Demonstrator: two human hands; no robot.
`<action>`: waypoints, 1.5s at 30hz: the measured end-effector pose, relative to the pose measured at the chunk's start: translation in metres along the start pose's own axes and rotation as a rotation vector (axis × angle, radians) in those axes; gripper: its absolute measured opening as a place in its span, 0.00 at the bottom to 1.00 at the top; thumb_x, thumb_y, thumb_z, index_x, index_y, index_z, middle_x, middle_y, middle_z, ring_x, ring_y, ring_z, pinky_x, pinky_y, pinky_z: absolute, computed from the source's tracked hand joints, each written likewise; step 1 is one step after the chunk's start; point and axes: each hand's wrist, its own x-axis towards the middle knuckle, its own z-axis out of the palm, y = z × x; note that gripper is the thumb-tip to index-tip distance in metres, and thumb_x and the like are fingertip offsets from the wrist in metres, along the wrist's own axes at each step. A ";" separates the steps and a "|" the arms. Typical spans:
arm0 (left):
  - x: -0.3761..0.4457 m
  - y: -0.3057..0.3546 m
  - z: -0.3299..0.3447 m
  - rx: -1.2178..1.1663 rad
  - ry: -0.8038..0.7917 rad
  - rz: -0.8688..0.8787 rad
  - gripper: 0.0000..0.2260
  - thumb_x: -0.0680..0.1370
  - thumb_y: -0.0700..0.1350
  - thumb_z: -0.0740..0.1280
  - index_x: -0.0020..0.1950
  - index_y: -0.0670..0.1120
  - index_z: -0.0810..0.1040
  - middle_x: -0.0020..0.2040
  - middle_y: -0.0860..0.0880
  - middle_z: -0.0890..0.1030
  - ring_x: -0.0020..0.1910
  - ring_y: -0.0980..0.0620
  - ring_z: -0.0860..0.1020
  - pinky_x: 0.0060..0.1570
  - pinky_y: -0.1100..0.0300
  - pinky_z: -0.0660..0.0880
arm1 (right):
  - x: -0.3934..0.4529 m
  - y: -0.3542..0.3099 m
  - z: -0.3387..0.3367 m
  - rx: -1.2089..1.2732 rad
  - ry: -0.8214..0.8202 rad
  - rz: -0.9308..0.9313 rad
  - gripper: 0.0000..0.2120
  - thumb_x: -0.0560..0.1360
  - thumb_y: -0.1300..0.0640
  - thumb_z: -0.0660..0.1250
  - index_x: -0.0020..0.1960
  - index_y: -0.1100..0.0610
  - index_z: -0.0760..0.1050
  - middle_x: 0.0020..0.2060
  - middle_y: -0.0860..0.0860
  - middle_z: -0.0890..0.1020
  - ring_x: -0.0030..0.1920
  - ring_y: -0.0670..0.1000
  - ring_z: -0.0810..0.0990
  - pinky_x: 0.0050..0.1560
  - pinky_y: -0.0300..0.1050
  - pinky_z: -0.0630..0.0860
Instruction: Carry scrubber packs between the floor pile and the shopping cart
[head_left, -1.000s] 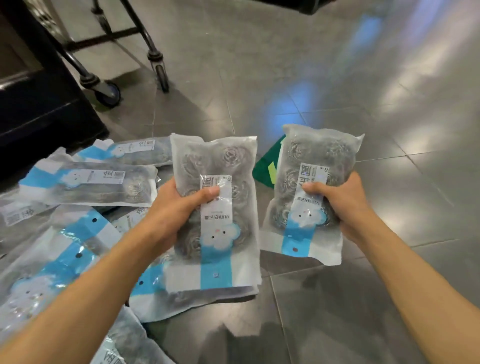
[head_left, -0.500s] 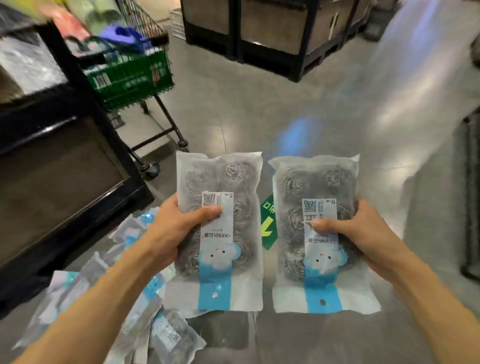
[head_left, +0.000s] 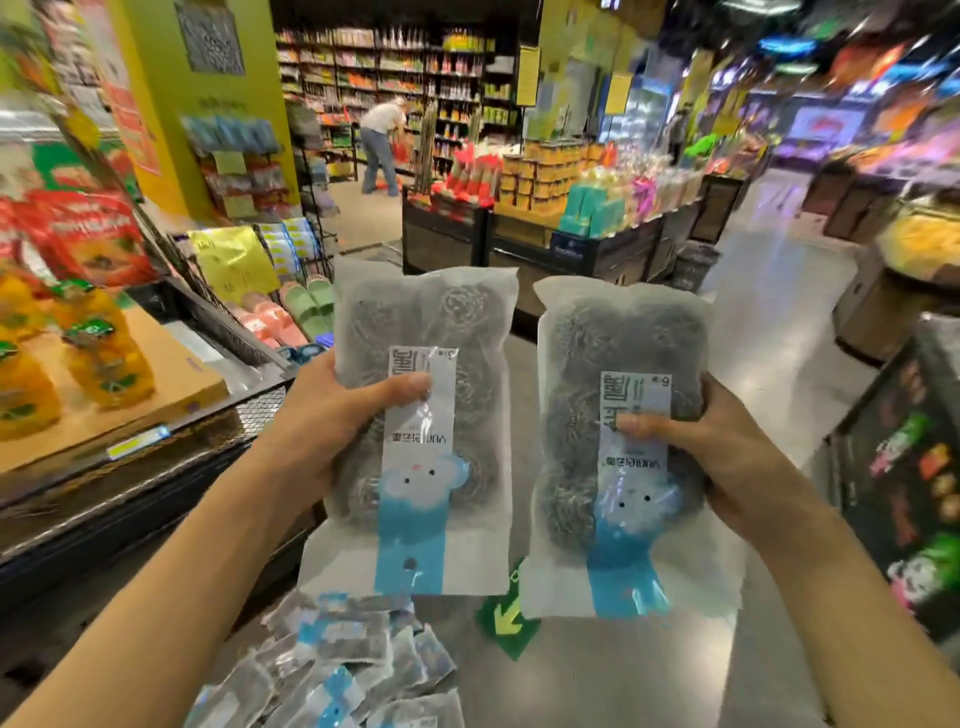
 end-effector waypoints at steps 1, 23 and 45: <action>-0.004 0.011 -0.001 0.009 0.008 0.012 0.15 0.65 0.39 0.78 0.50 0.44 0.84 0.47 0.43 0.88 0.42 0.47 0.87 0.43 0.53 0.85 | 0.000 -0.009 0.002 -0.001 0.000 -0.007 0.27 0.58 0.62 0.79 0.57 0.56 0.79 0.48 0.54 0.89 0.47 0.55 0.89 0.42 0.47 0.85; -0.335 0.064 -0.127 0.090 1.058 0.110 0.16 0.69 0.40 0.78 0.56 0.43 0.84 0.48 0.46 0.89 0.45 0.47 0.88 0.40 0.57 0.84 | -0.049 -0.044 0.272 0.047 -0.979 -0.045 0.25 0.59 0.65 0.77 0.55 0.57 0.78 0.42 0.54 0.89 0.38 0.52 0.88 0.33 0.44 0.83; -0.680 0.092 -0.341 -0.017 1.785 0.263 0.18 0.70 0.39 0.78 0.58 0.40 0.82 0.46 0.44 0.88 0.42 0.45 0.88 0.35 0.55 0.84 | -0.360 -0.071 0.689 0.023 -1.668 -0.080 0.24 0.66 0.68 0.76 0.61 0.60 0.78 0.49 0.57 0.88 0.47 0.57 0.88 0.40 0.46 0.84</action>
